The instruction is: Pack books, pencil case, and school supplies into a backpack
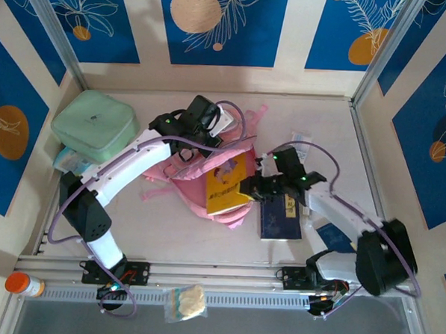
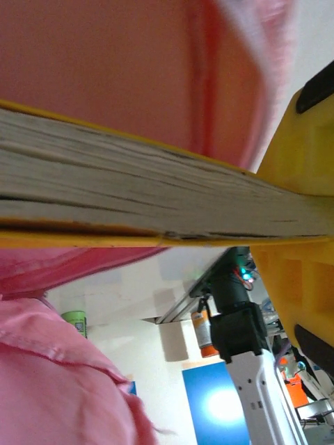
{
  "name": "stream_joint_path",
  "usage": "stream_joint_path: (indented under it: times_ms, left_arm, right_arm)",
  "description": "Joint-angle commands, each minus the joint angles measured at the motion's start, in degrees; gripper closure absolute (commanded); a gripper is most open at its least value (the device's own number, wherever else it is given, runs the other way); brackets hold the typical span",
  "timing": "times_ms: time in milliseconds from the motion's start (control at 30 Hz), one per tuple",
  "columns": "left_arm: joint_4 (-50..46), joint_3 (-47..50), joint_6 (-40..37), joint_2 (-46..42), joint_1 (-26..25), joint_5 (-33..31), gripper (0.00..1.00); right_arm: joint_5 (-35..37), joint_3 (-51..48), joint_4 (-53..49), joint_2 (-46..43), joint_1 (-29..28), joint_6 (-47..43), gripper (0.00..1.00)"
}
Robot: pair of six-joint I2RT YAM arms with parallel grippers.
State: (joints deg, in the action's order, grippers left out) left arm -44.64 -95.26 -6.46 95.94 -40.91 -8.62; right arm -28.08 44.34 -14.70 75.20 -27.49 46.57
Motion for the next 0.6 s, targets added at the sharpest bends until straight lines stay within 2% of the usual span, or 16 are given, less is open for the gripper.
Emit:
stream_joint_path:
  times_ms: [0, 200, 333, 433, 567]
  left_arm:
    - [3.4, -3.2, 0.4, -4.6, 0.4, 1.1, 1.0]
    - [4.0, -2.8, 2.1, -4.7, 0.4, 2.6, 1.0]
    - [5.1, -2.0, 2.4, -4.9, 0.5, 3.2, 1.0]
    - [5.6, -1.4, 2.2, -5.1, 0.6, 3.0, 1.0]
    - [5.8, -0.2, 1.9, -5.7, 1.0, 2.6, 1.0]
  right_arm:
    - [0.7, 4.4, 16.7, 6.0, -1.7, 1.3, 1.0]
    - [1.8, 8.5, 25.9, 19.0, -1.8, 2.3, 0.95]
    - [3.6, 14.2, 23.9, 25.8, -2.0, 0.2, 0.88]
    - [7.5, 16.7, 17.9, 27.9, -2.2, -2.7, 0.7]
    - [12.1, 15.2, 9.8, 23.3, -2.9, -4.6, 0.53]
